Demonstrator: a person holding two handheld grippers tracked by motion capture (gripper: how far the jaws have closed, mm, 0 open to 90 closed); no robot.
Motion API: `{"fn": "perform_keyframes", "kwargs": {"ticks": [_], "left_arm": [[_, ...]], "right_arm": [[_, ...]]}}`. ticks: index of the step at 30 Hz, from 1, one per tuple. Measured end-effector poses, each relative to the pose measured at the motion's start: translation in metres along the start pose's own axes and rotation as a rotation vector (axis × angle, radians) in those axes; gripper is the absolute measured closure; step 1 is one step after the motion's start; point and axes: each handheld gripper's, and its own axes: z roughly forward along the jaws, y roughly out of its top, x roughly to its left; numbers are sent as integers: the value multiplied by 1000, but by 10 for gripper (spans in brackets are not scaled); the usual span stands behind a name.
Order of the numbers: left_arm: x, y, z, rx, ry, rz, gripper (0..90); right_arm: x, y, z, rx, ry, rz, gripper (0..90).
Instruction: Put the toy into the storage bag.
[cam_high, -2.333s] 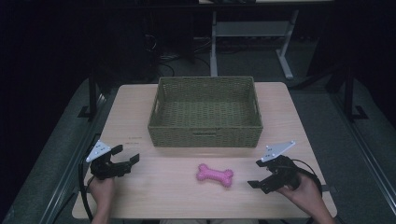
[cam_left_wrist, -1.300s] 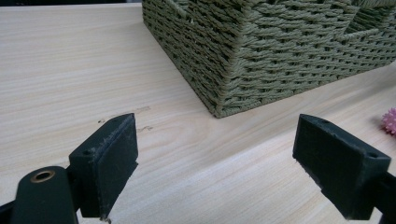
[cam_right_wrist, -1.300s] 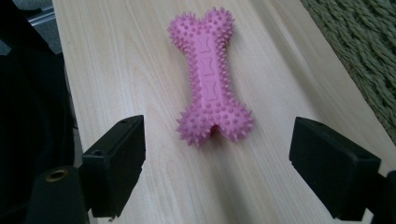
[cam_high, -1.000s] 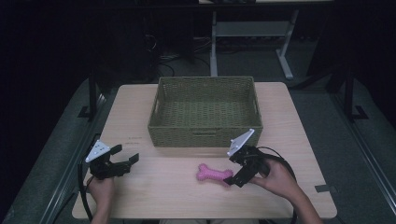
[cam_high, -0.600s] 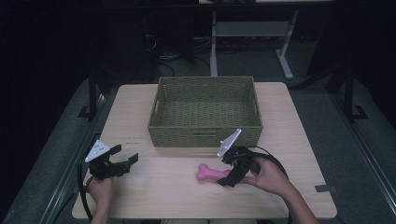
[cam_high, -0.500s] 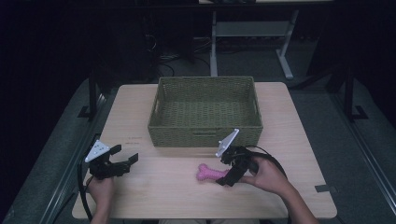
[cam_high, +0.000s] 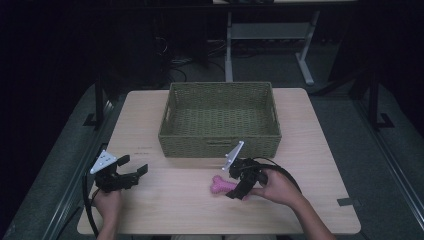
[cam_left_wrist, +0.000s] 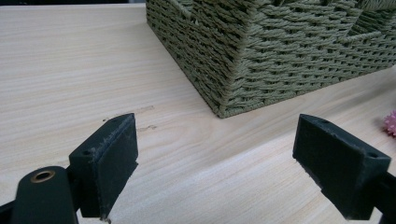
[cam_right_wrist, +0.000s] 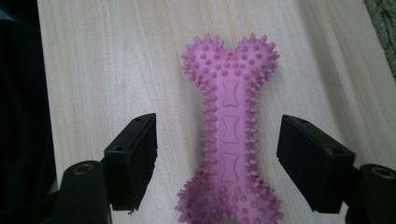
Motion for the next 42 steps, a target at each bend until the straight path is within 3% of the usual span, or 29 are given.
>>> {"fn": "perform_keyframes", "kwargs": {"ticks": [19,42], "left_arm": [[3,-1,-2,-9,-2,-17,136],[3,-1,-1,-7,-8,-19,136]], "right_arm": [[-3,5,16,49,-27,-33,458],[-3,6,23,80,-54,-65,514]]}}
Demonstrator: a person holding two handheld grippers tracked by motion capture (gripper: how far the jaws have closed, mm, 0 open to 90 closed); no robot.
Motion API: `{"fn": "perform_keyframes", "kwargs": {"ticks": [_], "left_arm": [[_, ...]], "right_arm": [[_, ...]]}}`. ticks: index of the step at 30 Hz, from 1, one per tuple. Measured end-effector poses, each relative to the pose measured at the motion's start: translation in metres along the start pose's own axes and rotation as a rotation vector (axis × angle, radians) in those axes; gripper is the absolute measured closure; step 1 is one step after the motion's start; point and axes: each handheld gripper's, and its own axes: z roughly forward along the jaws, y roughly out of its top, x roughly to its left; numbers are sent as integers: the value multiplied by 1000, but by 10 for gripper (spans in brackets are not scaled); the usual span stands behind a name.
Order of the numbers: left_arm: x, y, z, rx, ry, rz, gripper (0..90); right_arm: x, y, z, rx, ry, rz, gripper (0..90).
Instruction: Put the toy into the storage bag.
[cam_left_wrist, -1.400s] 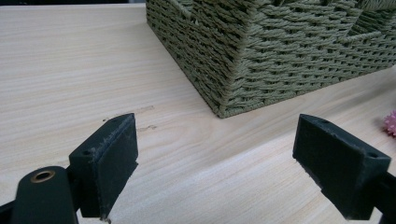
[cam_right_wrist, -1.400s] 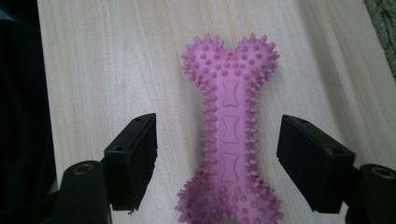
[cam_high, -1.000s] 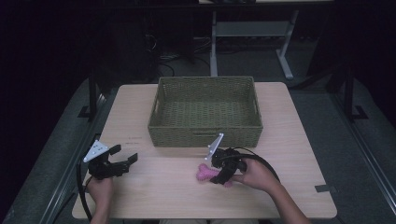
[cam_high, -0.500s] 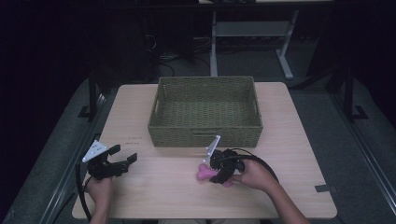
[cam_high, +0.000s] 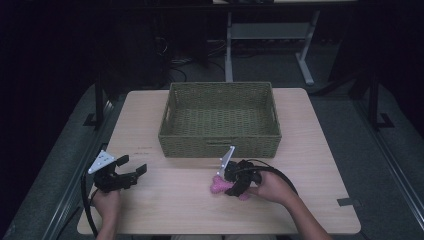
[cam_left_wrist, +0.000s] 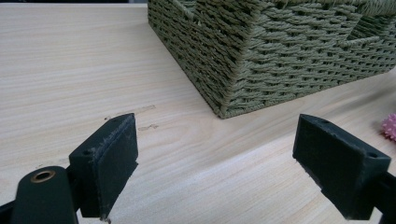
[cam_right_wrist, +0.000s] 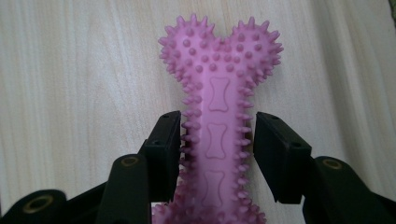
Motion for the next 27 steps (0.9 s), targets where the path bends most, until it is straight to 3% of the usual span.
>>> {"fn": "perform_keyframes", "kwargs": {"ticks": [16,27], "left_arm": [[1,0,-1,-5,-1,-12,136],[1,0,-1,-5,-3,-9,136]], "right_arm": [[-2,1,-1,11,21,-12,581],[-8,-4,-26,-32,54,-12,582]]}}
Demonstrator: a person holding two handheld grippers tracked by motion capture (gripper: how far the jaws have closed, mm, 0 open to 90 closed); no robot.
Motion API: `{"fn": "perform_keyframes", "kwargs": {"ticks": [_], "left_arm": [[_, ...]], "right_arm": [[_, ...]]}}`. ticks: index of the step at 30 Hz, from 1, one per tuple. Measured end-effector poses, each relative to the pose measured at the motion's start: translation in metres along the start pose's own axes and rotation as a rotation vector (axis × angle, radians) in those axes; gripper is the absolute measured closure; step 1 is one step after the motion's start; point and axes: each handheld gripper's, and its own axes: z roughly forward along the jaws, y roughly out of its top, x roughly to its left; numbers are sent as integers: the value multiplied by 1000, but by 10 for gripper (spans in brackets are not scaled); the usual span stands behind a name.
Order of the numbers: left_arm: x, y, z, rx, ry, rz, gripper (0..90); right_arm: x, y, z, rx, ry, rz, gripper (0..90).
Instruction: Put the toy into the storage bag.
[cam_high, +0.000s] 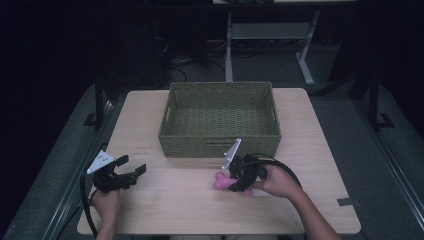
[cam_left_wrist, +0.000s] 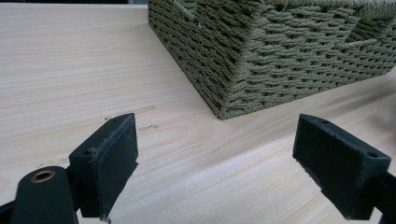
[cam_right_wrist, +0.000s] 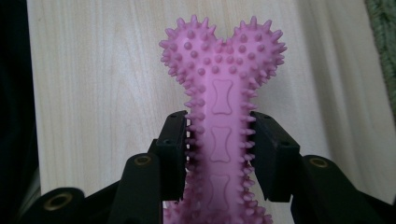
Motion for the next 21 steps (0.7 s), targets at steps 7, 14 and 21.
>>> {"fn": "perform_keyframes", "kwargs": {"ticks": [7,14,21], "left_arm": [[0,0,1,2,-2,-3,136],[0,0,1,6,-1,-1,136],[0,0,1,7,-3,1,136]], "right_arm": [[-6,-3,-16,-11,7,2,582],[-13,-6,-31,-38,11,13,582],[-20,-3,-49,-70,19,10,582]]}}
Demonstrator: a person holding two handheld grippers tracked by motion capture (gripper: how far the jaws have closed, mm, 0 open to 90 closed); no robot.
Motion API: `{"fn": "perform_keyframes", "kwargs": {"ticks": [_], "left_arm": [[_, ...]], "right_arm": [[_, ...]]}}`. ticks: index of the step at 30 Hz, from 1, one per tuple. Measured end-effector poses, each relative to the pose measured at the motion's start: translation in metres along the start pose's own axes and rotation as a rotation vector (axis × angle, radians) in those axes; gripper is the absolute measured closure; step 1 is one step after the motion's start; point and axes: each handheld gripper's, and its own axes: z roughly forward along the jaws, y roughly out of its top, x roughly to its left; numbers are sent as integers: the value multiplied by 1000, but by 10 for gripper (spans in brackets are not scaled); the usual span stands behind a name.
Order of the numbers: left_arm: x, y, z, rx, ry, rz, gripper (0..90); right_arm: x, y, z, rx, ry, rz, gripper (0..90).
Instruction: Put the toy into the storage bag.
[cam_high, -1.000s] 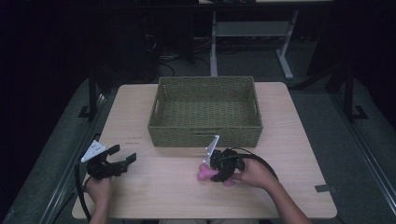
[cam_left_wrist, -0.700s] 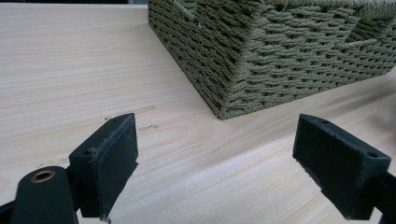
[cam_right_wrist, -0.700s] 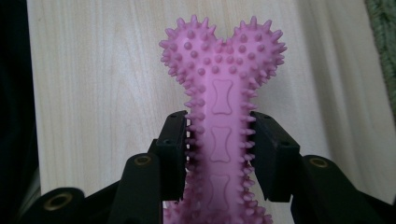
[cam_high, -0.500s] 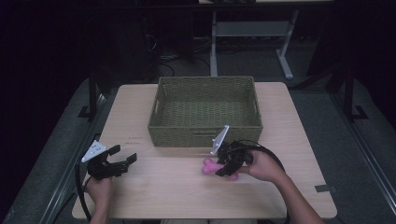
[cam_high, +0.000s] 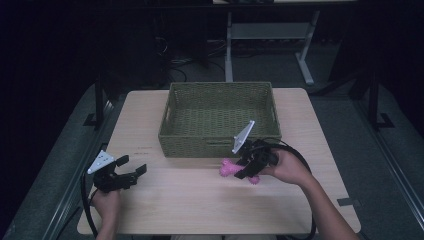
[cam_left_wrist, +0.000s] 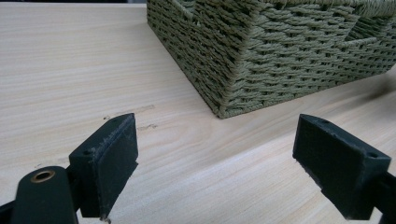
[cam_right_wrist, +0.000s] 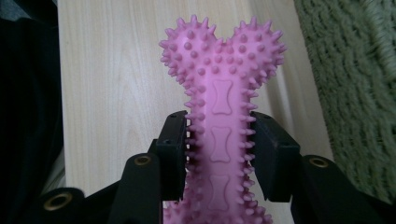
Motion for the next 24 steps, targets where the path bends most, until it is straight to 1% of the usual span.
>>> {"fn": "perform_keyframes", "kwargs": {"ticks": [3,9,11,13,16,18,22,24], "left_arm": [[0,0,0,-8,-8,-8,136],[0,0,0,-1,-5,0,136],[0,0,0,-3,-5,0,136],[0,0,0,-6,-4,-2,136],[0,0,0,0,-3,3,136],[0,0,0,0,-3,5,136],[0,1,1,-6,-2,3,136],[0,0,1,-3,-4,1,136]], "right_arm": [[-2,2,-7,-5,2,0,582],[-8,4,-19,-14,2,1,582],[-11,5,-23,-20,8,6,582],[-13,6,-27,-38,20,5,582],[-16,10,-33,-41,11,2,583],[-17,14,-36,-48,14,-4,583],[-20,20,-42,-40,2,-10,582],[-22,21,-45,-42,9,-12,583]]}}
